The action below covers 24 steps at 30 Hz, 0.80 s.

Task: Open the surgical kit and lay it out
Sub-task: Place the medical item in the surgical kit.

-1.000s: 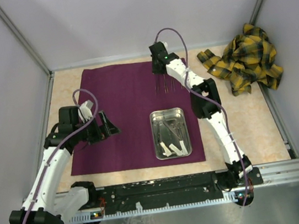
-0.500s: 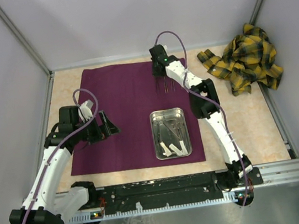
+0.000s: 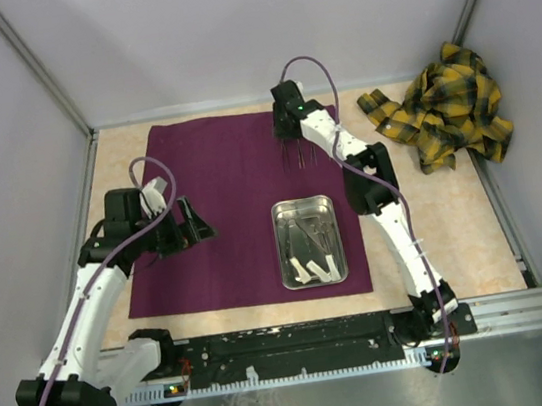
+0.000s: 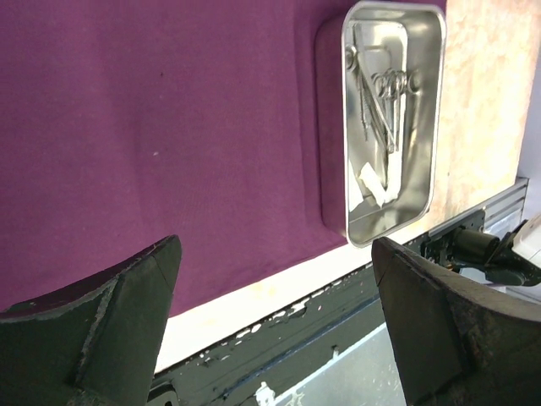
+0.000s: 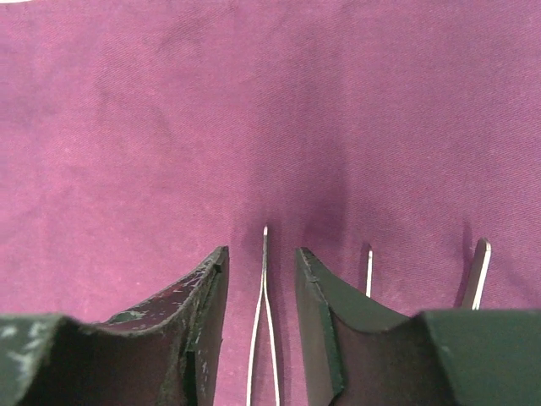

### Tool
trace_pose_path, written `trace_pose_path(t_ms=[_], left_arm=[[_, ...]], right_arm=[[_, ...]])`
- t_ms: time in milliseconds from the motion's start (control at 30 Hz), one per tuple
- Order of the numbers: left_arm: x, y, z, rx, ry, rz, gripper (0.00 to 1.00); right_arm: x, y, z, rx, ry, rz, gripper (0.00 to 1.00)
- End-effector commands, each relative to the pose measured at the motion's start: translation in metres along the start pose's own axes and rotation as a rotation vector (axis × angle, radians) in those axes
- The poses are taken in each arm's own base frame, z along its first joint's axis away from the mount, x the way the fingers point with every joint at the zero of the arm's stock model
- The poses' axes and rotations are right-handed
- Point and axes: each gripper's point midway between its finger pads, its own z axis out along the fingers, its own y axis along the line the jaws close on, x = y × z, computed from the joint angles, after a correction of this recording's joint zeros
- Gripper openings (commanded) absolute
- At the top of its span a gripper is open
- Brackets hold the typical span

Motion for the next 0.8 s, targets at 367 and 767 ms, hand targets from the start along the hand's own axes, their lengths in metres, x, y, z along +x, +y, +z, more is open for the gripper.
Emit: trace_pose_path(t_ms=[367, 767], left_arm=[[-0.038, -0.029, -0.039, 0.007, -0.123, 0.064, 1.00], [-0.028, -0.052, -0.070, 0.067, -0.128, 0.065, 1.00]], right_arm=[[-0.096, 0.027, -0.216, -0.187, -0.232, -0.073, 0.47], [0.071, -0.007, -0.303, -0.201, -0.028, -0.227, 0.43]])
